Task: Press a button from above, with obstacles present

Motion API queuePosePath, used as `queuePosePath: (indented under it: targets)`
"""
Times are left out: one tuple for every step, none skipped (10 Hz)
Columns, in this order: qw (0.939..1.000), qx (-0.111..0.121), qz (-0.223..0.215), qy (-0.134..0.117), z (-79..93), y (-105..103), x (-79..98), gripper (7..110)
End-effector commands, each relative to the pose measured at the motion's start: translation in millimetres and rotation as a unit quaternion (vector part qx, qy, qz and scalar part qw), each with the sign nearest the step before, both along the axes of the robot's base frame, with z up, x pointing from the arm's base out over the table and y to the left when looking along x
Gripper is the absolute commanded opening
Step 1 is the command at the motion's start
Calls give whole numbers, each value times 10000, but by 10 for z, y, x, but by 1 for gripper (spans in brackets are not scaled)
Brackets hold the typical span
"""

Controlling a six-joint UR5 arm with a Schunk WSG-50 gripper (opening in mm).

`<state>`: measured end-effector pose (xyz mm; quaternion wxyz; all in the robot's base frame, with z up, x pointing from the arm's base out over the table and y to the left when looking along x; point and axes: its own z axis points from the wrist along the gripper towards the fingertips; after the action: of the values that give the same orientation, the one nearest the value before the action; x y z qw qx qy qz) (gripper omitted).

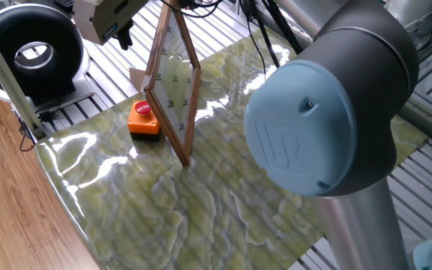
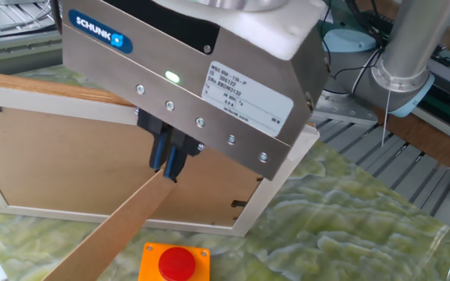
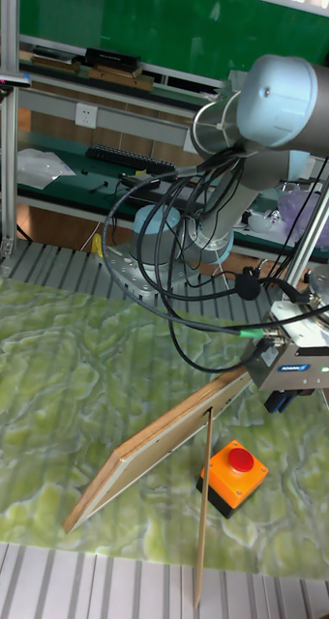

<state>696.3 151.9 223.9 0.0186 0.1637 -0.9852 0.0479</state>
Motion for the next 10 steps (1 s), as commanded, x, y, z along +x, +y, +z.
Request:
queuePosePath:
  targets:
    - [9998, 169, 134, -31, 25, 133, 34, 7]
    - [9996, 194, 171, 64, 22, 145, -14, 7]
    - [9997, 35, 207, 87, 28, 65, -22, 7]
    - [9996, -165, 213, 92, 40, -34, -22, 7]
    - [9994, -185, 244, 143, 42, -46, -45, 7]
    - [9990, -211, 254, 299, 49, -60, -121, 7]
    - [9983, -282, 256, 433, 60, -97, -186, 7]
    - [9976, -354, 270, 531, 72, -134, -232, 7]
    - [9972, -340, 343, 564, 73, -130, -244, 7]
    - [9971, -233, 455, 567, 64, -81, -241, 7]
